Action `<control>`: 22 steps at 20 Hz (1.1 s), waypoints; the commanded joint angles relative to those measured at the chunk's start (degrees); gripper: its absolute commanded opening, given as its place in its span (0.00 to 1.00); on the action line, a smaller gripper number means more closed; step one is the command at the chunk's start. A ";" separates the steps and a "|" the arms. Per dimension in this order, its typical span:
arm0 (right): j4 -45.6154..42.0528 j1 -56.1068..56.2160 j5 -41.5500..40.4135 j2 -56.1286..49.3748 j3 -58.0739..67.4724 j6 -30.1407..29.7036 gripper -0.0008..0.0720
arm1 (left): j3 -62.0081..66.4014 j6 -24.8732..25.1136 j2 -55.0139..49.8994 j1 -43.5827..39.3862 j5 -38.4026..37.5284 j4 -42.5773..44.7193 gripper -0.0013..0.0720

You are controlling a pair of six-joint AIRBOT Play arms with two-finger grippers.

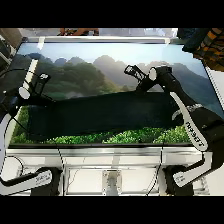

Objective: Fold the clothes and pants, and hang the long-sleeved shirts on hangers.

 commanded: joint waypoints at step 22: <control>9.88 -36.65 22.67 5.79 -1.84 10.05 0.03 | 0.87 -4.37 -2.36 21.92 -20.35 -2.27 0.36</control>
